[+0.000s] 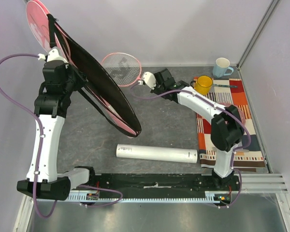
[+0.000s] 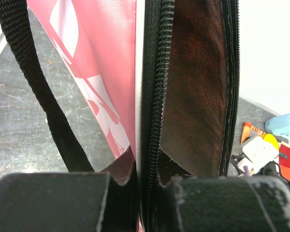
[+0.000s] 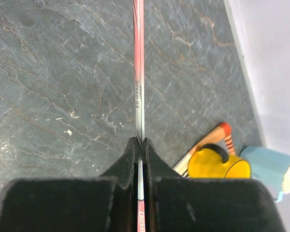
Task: Pack up the badminton gear
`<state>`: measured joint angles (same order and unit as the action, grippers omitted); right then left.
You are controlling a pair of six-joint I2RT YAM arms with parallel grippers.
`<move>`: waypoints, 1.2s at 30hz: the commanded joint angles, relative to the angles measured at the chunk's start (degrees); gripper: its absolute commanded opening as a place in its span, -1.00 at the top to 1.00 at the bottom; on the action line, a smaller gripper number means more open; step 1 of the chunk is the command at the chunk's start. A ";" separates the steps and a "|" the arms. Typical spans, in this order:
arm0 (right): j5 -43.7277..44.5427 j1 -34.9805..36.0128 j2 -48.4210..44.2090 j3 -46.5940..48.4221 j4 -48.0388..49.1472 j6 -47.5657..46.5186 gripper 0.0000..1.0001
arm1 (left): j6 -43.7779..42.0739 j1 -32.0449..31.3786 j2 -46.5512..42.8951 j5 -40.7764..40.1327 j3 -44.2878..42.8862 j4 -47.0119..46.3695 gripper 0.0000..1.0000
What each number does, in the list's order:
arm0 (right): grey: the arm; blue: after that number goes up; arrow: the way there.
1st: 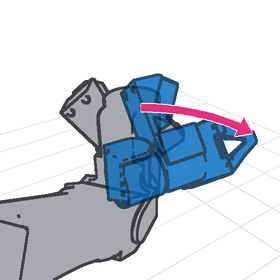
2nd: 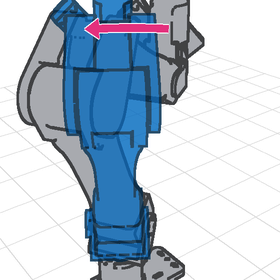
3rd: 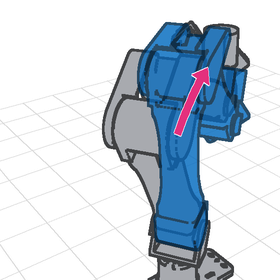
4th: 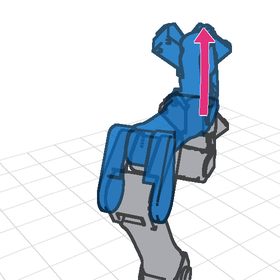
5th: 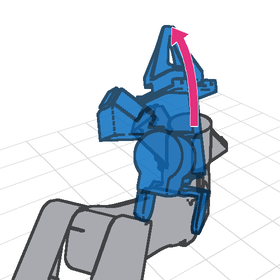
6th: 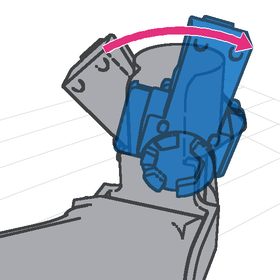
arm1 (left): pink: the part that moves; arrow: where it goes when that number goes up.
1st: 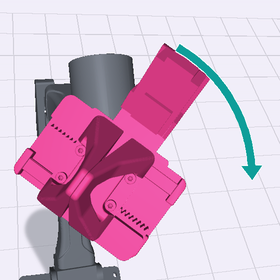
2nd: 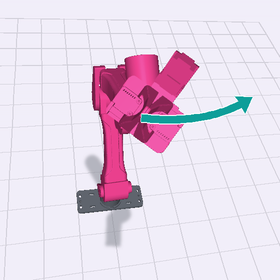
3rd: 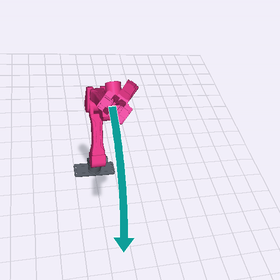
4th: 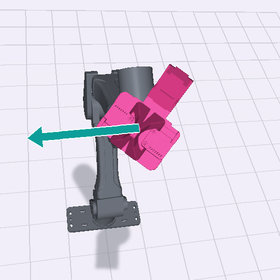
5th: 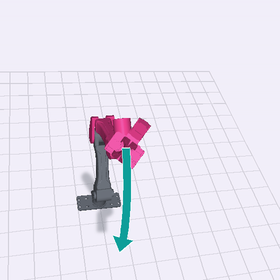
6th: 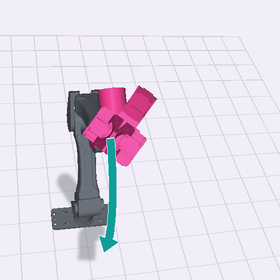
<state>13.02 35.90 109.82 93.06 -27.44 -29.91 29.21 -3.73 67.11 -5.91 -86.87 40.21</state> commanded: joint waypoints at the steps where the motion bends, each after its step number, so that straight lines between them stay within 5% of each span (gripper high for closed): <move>1: -3.24 -2.67 -5.84 -1.56 1.16 11.44 1.00 | -0.12 -0.05 -0.40 -2.00 -5.06 -6.28 0.95; 14: -21.86 -10.67 -17.97 -3.68 -2.17 28.50 1.00 | 2.08 0.21 3.20 7.90 -0.50 -9.87 0.95; 20: -31.37 -11.03 -20.70 -0.42 -8.76 36.41 1.00 | 4.71 1.97 5.57 21.97 7.83 -22.52 0.95; 30: -44.47 -11.03 -26.14 2.92 -15.36 42.91 1.00 | 11.39 2.58 10.40 28.05 19.89 -37.38 0.95; 36: -61.78 -10.59 -30.01 -5.77 -2.29 58.27 1.00 | 15.86 2.67 12.69 32.10 27.89 -49.84 0.95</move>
<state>-34.76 24.91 83.59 90.98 -40.14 16.45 39.46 -1.50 79.66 20.69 -61.58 8.03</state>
